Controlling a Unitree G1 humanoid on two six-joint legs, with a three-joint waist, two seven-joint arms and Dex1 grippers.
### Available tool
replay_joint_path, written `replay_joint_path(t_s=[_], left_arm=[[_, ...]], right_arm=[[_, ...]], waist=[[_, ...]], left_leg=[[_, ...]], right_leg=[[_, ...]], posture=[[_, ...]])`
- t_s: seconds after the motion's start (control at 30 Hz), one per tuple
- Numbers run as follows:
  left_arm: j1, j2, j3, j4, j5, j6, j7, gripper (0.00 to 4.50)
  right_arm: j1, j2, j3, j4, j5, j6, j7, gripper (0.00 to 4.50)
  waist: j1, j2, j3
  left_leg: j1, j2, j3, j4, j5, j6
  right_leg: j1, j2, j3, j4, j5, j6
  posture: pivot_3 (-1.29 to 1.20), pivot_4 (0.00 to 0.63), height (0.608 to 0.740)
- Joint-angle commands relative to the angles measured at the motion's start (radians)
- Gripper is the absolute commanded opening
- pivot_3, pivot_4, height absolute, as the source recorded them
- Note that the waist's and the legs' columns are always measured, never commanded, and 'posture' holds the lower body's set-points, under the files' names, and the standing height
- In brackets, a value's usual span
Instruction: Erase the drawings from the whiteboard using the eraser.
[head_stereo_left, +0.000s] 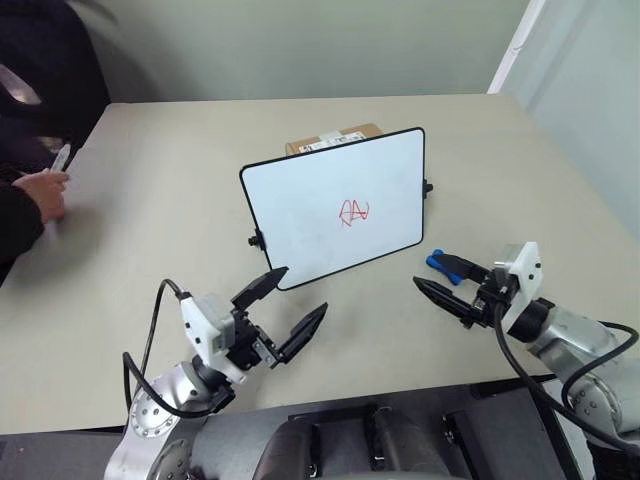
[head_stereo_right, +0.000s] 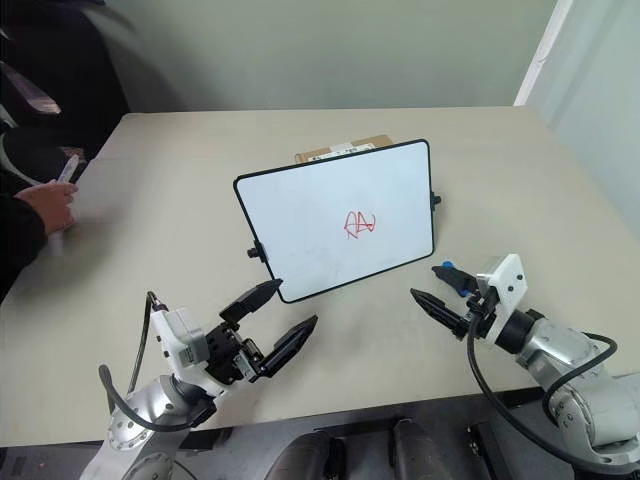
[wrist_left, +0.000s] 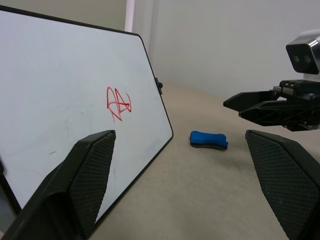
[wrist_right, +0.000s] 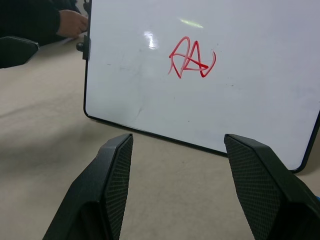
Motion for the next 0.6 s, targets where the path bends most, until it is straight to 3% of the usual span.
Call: replay_joint_path(t_s=[0.03, 0.43, 0.6], left_arm=[[-0.008, 0.002, 0.006, -0.002, -0.003, -0.008, -0.008, 4.5], [0.013, 0.006, -0.016, -0.024, -0.011, 0.009, -0.018, 4.5], [0.033, 0.0, -0.009, -0.038, -0.003, 0.008, 0.0, 4.5]], right_arm=[[-0.003, -0.017, -0.04, -0.021, 0.005, -0.003, -0.017, 3.07], [-0.063, -0.057, -0.088, 0.046, -0.037, 0.109, -0.161, 3.07], [-0.119, -0.078, -0.045, 0.139, -0.108, 0.144, -0.198, 4.25]], waist=[[0.0, 0.0, 0.0], [0.0, 0.0, 0.0], [0.0, 0.0, 0.0]], left_leg=[[0.0, 0.0, 0.0, 0.0, 0.0, 0.0], [0.0, 0.0, 0.0, 0.0, 0.0, 0.0], [0.001, 0.0, 0.0, 0.0, 0.0, 0.001]], right_leg=[[0.0, 0.0, 0.0, 0.0, 0.0, 0.0], [0.0, 0.0, 0.0, 0.0, 0.0, 0.0], [0.0, 0.0, 0.0, 0.0, 0.0, 0.0]], posture=[[0.0, 0.15, 0.74], [0.0, 0.15, 0.74], [0.0, 0.15, 0.74]])
